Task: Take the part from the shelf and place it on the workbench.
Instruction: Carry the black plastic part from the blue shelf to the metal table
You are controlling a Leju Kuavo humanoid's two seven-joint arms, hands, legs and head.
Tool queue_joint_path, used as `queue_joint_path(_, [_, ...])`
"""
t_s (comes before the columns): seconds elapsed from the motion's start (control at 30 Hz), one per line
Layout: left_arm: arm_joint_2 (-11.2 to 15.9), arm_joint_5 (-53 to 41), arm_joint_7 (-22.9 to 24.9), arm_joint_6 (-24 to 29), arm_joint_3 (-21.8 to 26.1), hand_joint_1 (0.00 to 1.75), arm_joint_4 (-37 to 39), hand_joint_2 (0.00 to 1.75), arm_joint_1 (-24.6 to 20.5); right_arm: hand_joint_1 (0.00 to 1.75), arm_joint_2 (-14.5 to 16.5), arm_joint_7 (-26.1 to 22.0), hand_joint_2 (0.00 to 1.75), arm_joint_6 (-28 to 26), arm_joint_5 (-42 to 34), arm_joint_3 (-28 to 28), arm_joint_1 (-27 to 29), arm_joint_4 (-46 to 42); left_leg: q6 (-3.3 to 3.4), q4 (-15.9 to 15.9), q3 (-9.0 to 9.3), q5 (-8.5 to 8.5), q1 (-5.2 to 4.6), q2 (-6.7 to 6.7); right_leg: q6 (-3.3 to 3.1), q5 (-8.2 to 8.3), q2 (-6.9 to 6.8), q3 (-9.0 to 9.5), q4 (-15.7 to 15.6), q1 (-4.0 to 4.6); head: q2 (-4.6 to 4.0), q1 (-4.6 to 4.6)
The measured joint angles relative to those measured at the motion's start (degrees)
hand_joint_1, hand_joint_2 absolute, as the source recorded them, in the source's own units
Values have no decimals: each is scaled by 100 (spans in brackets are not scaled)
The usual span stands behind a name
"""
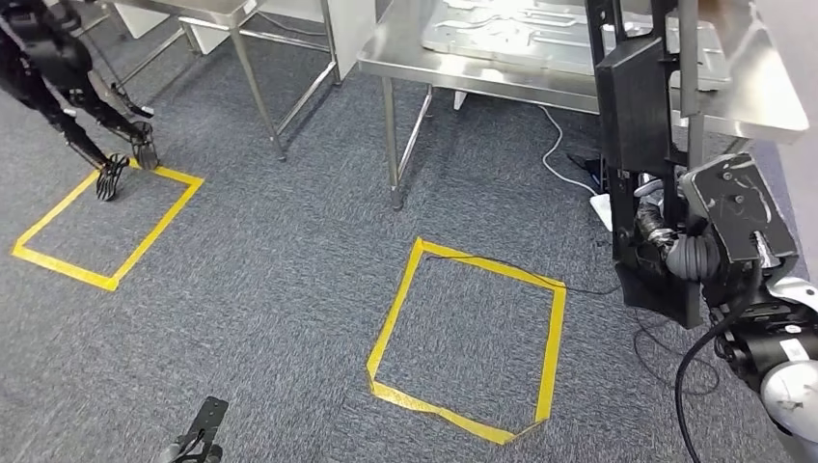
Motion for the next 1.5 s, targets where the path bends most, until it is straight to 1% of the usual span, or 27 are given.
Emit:
queue_joint_path(0.07, [7,0,9,1,-2,0,0,175,17,175,4,3,175,25,0,1,-9,0,-13,740,-337,-326,1,-169,-33,5,119,-4,4,7,-1,-6])
queue_joint_path(0.1, [12,0,13,1,-3,0,0,175,28,175,7,5,175,36,0,2,-7,0,-12,1012,-471,-392,1,-204,-37,6,191,-5,11,11,-1,-6])
queue_joint_path(0.13, [16,0,14,1,-5,0,0,175,38,175,8,7,175,43,0,3,-6,0,-4,1098,-522,-358,1,-222,-39,6,263,-7,18,14,-1,-6])
queue_joint_path(0.2, [19,0,13,0,-13,0,0,175,42,175,10,9,175,49,0,6,-7,0,37,617,-315,-13,1,-289,-37,5,410,-6,31,15,-1,-6])
queue_joint_path(0.27, [26,2,11,0,-25,0,0,175,39,175,11,9,175,48,0,7,-16,0,101,-114,21,266,17,-549,-16,3,545,-22,46,16,-1,1])
queue_joint_path(0.33, [32,4,9,1,-34,0,0,175,40,175,15,13,175,38,0,8,-22,-2,144,-423,173,303,12,-714,52,21,670,-61,43,-3,0,3])
queue_joint_path(0.4, [26,4,5,-1,-37,0,1,175,35,175,7,23,175,15,0,9,-9,-11,189,-484,209,328,8,-602,144,50,787,-87,0,-39,0,-2])
queue_joint_path(0.43, [21,3,-3,-2,-39,0,1,175,30,175,-8,29,175,0,-1,8,4,-21,227,-530,233,352,19,-537,178,33,742,-107,11,-42,1,6])
queue_joint_path(0.47, [16,3,-11,-2,-43,0,1,175,26,175,-25,36,175,-13,-2,8,8,-30,264,-580,259,377,34,-465,203,-39,620,-163,111,-39,1,21])
queue_joint_path(0.53, [12,2,-25,1,-62,0,0,175,39,175,-46,48,175,-29,-5,7,14,-47,307,-634,288,399,35,-357,237,-329,271,-427,653,-29,0,50])
queue_joint_path(0.57, [12,2,-25,2,-75,0,0,175,54,175,-46,64,175,-31,-7,7,19,-54,316,-636,289,396,29,-305,257,-487,165,-603,1022,-35,0,57])
queue_joint_path(0.63, [12,2,-24,3,-96,0,0,175,74,175,-43,98,175,-29,-8,8,52,-64,319,-627,287,383,19,-216,290,-580,97,-792,1437,-53,0,57])
queue_joint_path(0.67, [12,2,-22,3,-101,0,0,175,76,175,-42,113,175,-25,-6,9,62,-68,314,-619,287,375,17,-182,297,-482,86,-732,1344,-57,-1,56])
queue_joint_path(0.73, [12,2,-23,2,-108,0,0,175,73,175,-45,141,175,33,10,9,48,-78,289,-596,295,352,18,-135,280,-159,51,-346,643,-53,0,59])
queue_joint_path(0.8, [14,2,-55,-13,-119,0,0,175,71,175,-56,219,175,183,59,16,-14,-93,239,-564,284,327,-6,-108,225,12,12,-21,56,-16,0,54])
queue_joint_path(0.87, [22,8,-93,-68,-134,0,0,175,67,175,-80,305,175,361,115,39,-103,-100,182,-555,273,322,-28,-91,167,12,18,33,-45,22,0,46])
queue_joint_path(0.93, [32,33,-101,-147,-140,0,0,175,53,175,-104,366,175,525,141,69,-222,-102,123,-533,265,291,-24,-97,109,25,40,30,-59,-1,0,43])
queue_joint_path(1.0, [39,52,-99,-233,-140,0,0,175,28,175,-119,411,175,716,185,116,-411,-99,71,-200,113,72,-15,-156,35,41,47,42,-86,-27,0,35])
queue_joint_path(1.07, [55,45,-92,-324,-140,0,0,175,4,175,-124,454,175,948,347,205,-645,-81,43,525,-230,-275,-7,-207,-14,39,59,39,-84,-16,-1,30])
queue_joint_path(1.13, [72,26,-72,-395,-140,0,0,175,-16,175,-127,497,175,1186,642,330,-884,-52,32,1059,-504,-403,-6,-215,-26,34,87,37,-74,-4,-1,30])
queue_joint_path(1.17, [78,16,-58,-417,-140,0,0,175,-29,175,-133,512,175,1290,805,397,-1005,-38,35,1046,-516,-313,-6,-215,-27,29,104,37,-65,-1,0,31])
queue_joint_path(1.2, [81,9,-46,-428,-140,0,0,175,-46,175,-143,521,175,1367,940,454,-1120,-27,44,803,-419,-126,-6,-218,-23,21,119,38,-50,-1,-1,30])
queue_joint_path(1.23, [83,5,-34,-434,-140,0,0,175,-66,175,-155,525,175,1429,1051,504,-1225,-19,60,421,-255,91,-6,-226,-13,6,131,37,-30,-2,-1,30])
queue_joint_path(1.3, [89,3,-14,-433,-143,0,0,175,-104,175,-187,530,175,1555,1270,587,-1408,-3,98,-241,53,327,-16,-261,28,-26,150,10,21,16,-1,33])
queue_joint_path(1.33, [90,3,-1,-432,-145,0,0,175,-115,175,-208,531,175,1660,1421,627,-1489,7,117,-388,117,343,-24,-276,56,-32,156,-7,36,25,-1,34])
queue_joint_path(1.43, [90,2,30,-430,-159,0,0,175,-138,175,-309,531,175,2039,1937,774,-1706,42,200,-457,129,346,-33,-278,145,-27,164,-33,30,15,-1,34])
queue_joint_path(1.5, [89,2,34,-430,-176,0,0,175,-168,175,-386,531,175,2149,2090,875,-1822,69,274,-512,161,376,-8,-270,192,-174,139,-139,256,4,-1,59])
